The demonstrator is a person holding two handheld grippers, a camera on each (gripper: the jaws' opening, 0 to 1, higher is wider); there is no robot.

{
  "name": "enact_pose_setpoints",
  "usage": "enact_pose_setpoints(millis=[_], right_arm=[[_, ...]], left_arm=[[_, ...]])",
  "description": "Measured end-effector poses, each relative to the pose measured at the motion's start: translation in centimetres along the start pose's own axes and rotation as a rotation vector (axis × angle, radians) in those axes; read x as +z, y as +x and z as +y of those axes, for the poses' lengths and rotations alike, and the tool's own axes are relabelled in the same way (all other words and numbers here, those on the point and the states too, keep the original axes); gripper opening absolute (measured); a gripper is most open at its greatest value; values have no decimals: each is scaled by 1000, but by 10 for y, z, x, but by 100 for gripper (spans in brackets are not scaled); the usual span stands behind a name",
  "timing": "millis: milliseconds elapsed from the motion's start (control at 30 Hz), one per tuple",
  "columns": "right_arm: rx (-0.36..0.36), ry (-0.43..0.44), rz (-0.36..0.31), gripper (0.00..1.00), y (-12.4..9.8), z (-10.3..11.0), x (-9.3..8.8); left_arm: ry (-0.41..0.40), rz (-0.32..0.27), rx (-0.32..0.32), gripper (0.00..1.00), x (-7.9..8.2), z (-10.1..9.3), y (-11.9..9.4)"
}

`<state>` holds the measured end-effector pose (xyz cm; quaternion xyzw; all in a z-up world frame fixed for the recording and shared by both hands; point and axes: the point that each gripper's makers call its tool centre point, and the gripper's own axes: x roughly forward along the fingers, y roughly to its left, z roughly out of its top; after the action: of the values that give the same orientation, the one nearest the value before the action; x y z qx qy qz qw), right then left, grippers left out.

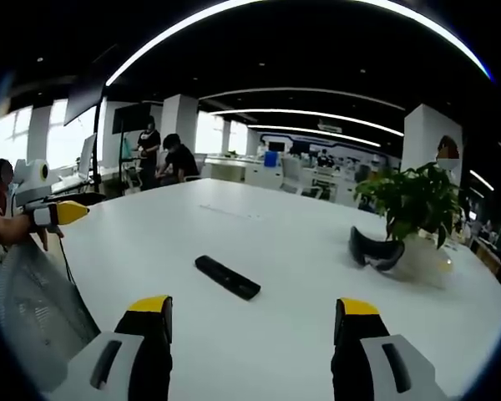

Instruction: Press the specified remote control buttons in sequence, fully releasing each button before pressing the next.

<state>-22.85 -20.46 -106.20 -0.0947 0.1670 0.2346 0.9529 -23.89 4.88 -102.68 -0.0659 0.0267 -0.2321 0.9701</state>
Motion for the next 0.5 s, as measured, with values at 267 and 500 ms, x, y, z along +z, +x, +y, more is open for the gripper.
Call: enact_pose_setpoints(millis=[267, 500], right_arm=[[1, -5, 6, 79, 1, 0, -1], [-4, -16, 8, 79, 1, -1, -1]], left_arm=[[3, -2, 0, 100, 0, 0, 0], [0, -6, -1, 100, 2, 0, -1]])
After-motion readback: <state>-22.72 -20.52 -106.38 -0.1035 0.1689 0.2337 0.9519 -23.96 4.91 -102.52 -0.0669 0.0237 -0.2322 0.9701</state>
